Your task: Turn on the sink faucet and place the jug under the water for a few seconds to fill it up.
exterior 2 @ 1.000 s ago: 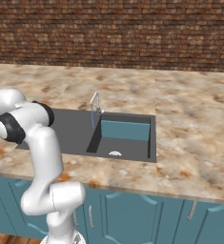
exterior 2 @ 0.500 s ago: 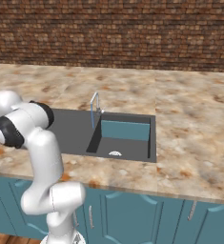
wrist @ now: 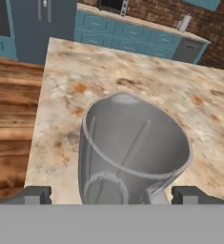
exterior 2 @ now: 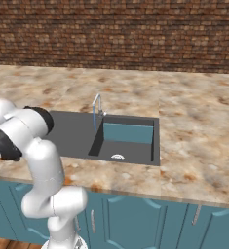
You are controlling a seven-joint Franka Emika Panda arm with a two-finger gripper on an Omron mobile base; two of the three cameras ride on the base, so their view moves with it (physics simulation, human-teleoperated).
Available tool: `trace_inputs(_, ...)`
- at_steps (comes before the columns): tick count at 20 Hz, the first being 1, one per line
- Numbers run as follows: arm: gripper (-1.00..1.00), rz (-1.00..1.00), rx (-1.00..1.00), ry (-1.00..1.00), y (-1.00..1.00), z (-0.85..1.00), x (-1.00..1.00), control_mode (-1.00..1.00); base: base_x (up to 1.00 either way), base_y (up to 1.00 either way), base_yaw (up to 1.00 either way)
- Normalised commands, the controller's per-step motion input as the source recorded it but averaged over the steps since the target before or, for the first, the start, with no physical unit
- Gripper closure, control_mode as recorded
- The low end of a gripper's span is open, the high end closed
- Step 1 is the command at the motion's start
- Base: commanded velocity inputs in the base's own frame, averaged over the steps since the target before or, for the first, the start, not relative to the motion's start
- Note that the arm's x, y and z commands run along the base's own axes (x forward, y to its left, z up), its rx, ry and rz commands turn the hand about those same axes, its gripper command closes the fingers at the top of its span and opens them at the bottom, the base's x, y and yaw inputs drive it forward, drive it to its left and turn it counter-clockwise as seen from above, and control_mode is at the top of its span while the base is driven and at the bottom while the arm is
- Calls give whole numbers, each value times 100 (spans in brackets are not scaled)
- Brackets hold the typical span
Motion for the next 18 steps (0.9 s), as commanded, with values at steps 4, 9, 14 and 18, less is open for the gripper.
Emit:
trace_inputs(4, -100, -4, 9, -6, -39, 0, -6, -100, 0, 0, 0)
trace_inputs(9, -100, 0, 2, 1, -6, -6, 25, -100, 0, 0, 0)
trace_inputs(14, -100, 0, 11, 0, -35, 0, 14, -100, 0, 0, 0)
trace_inputs(18, -100, 0, 2, 0, -8, -13, 5, -100, 0, 0, 0)
